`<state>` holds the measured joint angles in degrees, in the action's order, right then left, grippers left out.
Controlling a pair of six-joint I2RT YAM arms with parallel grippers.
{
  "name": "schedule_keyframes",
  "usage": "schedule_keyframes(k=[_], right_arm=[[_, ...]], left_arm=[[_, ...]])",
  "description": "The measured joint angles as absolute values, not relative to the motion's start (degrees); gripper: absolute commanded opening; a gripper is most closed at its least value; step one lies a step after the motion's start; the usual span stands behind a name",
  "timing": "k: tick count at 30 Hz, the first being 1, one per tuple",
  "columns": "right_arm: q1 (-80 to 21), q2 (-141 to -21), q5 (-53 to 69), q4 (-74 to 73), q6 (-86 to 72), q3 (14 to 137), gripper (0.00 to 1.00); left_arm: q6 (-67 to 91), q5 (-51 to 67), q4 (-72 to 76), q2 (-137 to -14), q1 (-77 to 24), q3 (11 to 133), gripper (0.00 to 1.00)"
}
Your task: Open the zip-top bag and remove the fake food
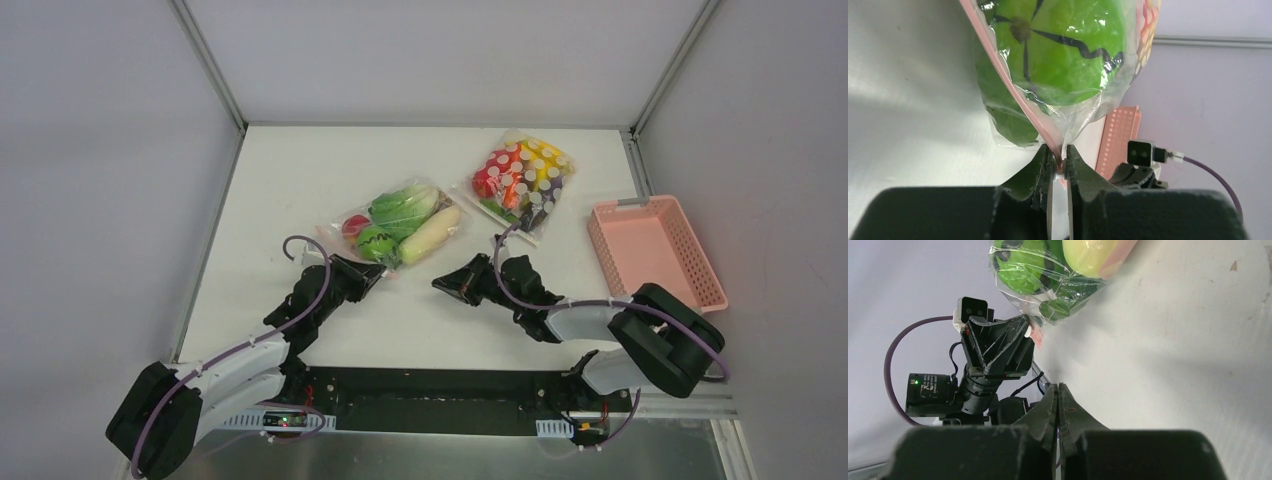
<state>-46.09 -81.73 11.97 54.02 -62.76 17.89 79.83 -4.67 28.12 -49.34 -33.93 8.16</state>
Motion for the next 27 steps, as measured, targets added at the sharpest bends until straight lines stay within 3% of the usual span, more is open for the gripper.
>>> schedule_keyframes(k=[3,7,12,17,27], right_arm=[[-46.1,-78.6,11.1,50.4,-60.9,17.8,0.01],[-46.0,-77.3,11.7,47.0,-58.7,18.8,0.28],[-46.4,-81.3,14.4,47.1,-58.3,22.9,0.43],[-47.7,-87.9,17.2,50.9,-59.7,26.2,0.48],[-48.7,-94.2,19.1,56.2,-63.1,27.5,0.49]], left_arm=[[78.9,-5.0,26.2,-47.8,-32.9,8.2,0.00],[78.3,-4.3,25.8,-48.3,-32.9,8.2,0.00],[79.0,-2.0,28.2,-51.9,-32.9,8.2,0.00],[81.1,0.2,32.4,-54.7,-33.1,8.2,0.00],[83.2,1.5,35.8,-55.7,-35.1,8.6,0.00]])
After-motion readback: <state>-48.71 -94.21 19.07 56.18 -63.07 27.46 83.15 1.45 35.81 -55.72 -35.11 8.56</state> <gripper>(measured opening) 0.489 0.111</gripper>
